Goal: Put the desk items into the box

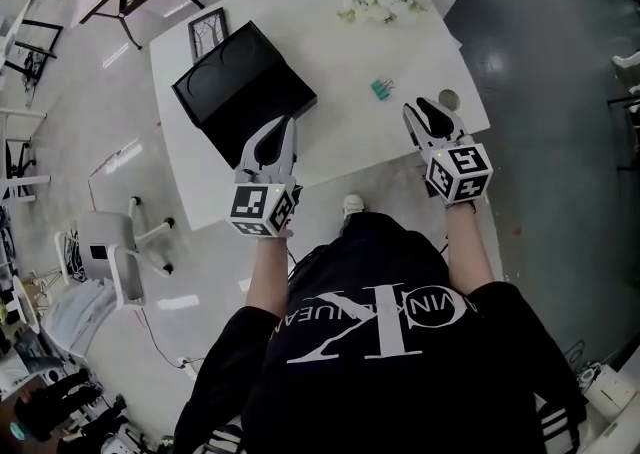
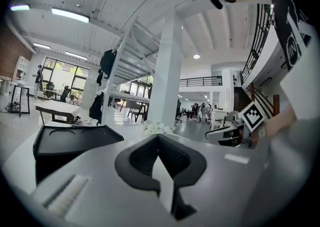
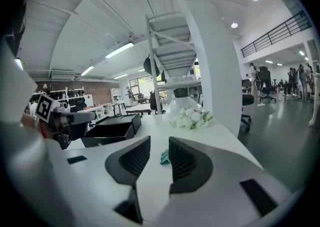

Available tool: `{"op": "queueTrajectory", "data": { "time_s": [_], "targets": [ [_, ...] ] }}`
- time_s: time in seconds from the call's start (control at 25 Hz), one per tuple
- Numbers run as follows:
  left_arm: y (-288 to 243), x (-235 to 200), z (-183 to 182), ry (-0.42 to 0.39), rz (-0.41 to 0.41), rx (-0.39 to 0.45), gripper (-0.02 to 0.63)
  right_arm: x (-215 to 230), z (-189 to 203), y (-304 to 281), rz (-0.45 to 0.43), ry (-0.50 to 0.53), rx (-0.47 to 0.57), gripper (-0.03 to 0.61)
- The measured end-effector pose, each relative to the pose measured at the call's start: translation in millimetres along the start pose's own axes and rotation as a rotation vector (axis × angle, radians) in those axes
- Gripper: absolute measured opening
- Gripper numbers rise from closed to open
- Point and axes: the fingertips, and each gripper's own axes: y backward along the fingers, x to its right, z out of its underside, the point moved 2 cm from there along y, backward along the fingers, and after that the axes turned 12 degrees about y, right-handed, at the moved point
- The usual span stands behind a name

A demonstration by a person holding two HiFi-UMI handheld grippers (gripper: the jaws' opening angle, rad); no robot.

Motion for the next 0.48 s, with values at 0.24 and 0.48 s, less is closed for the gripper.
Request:
{"op": "queueTrajectory", "data": {
  "time_s": [0.24,0.48],
  "targets": [
    [-25,-3,7,0.009,-0.008,-0.014,0.009,13,13,-30,-0.056,-0.019,-0.071,0.104],
    [-45,-5,18,0.004,-0.016,-0.054,0.009,21,26,-57,-0.099,-0.031,-0.139,0.104]
  ]
}}
